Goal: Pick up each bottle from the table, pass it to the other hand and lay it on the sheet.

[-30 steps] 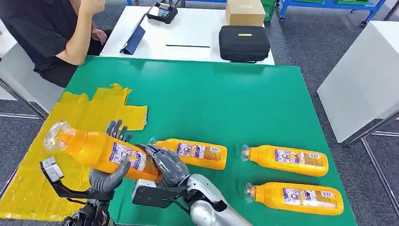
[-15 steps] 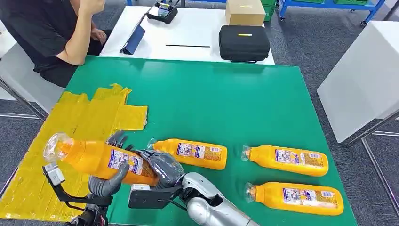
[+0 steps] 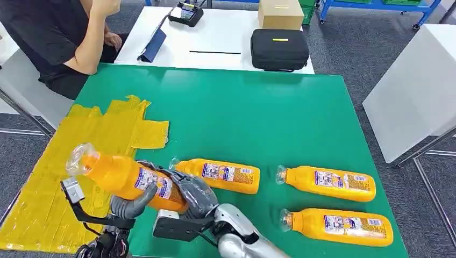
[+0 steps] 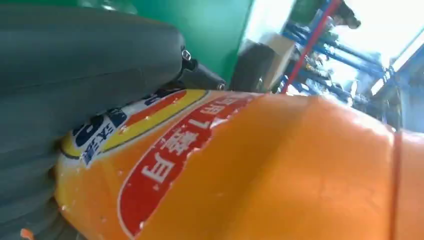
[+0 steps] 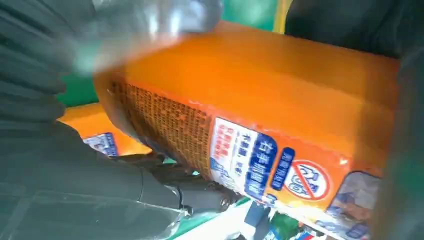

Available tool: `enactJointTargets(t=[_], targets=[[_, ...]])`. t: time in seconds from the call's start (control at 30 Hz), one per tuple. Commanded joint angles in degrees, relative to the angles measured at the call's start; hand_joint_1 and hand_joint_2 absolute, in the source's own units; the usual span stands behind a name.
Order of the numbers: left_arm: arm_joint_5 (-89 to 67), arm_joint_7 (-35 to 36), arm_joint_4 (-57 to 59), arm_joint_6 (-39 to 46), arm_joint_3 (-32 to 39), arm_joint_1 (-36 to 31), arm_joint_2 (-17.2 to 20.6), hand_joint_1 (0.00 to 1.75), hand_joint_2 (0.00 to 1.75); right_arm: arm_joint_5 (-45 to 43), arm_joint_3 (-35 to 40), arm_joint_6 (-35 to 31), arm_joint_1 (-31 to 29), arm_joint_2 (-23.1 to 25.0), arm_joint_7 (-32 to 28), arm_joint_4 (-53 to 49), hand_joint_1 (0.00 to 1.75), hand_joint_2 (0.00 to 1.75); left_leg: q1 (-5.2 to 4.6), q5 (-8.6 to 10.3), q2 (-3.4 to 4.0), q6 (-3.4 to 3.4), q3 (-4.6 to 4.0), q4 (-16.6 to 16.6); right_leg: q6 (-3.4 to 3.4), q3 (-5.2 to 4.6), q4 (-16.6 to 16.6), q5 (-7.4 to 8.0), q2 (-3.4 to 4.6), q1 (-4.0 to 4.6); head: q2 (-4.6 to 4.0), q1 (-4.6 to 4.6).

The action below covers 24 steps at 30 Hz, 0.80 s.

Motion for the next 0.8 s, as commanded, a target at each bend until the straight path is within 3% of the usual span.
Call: enactJointTargets(t=[0.03, 0.13, 0.4, 0.47, 0.53, 0.8], targets=[[-37.82, 0.35, -1.53, 34.62, 6.06, -0.18, 1.32, 1.75, 1.75, -4.72, -15.23, 0.79, 18.50, -6.65, -4.51, -31.74, 0.00, 0.00, 0.02, -0.07, -0.24, -0.06, 0.04, 0.03, -0.06, 0.15, 0.02, -0.15, -0.33, 0.03, 0.00, 0.06], [-54.59, 6.11, -3.80, 43.42, 10.74, 3.48, 1.40, 1.75, 1.75, -6.95, -16.47, 2.36, 20.77, -7.95, -6.61, -35.11, 0.00, 0.00, -0.01, -0.16, -0.12, -0.10, 0.16, -0.02, -0.09, 0.27, 0.01, -0.20, -0.23, 0.01, 0.00, 0.00], [-55.30, 5.81, -3.73, 42.79, 11.48, 3.42, 0.53, 1.75, 1.75, -7.06, -16.41, 2.35, 20.34, -7.49, -6.75, -34.10, 0.00, 0.00, 0.02, -0.08, -0.05, -0.08, 0.01, -0.03, -0.07, 0.07, -0.02, -0.07, -0.11, 0.02, 0.00, 0.02], [-69.52, 14.11, -2.51, 44.76, 13.43, 4.09, 0.49, 1.75, 1.75, -7.85, -16.57, 2.84, 20.80, -8.05, -7.34, -34.98, 0.00, 0.00, 0.01, -0.08, -0.01, -0.10, 0.08, -0.05, -0.09, 0.12, -0.03, -0.07, -0.08, 0.02, 0.00, 0.00], [-78.27, 17.46, -0.81, 44.86, 16.34, 4.61, -0.47, 1.75, 1.75, -7.61, -17.09, 4.29, 21.40, -8.40, -6.78, -36.06, 0.00, 0.00, 0.00, -0.11, 0.01, -0.11, 0.15, -0.07, -0.08, 0.19, -0.03, -0.09, -0.08, 0.01, 0.00, 0.00], [-88.39, 19.92, 5.29, 43.52, 18.06, 3.05, -2.05, 1.75, 1.75, -5.83, -18.02, 7.69, 19.85, -6.90, -5.84, -33.80, 0.00, 0.00, -0.01, -0.08, -0.02, -0.10, 0.20, -0.11, -0.07, 0.22, -0.06, -0.07, -0.09, 0.00, 0.00, 0.00]])
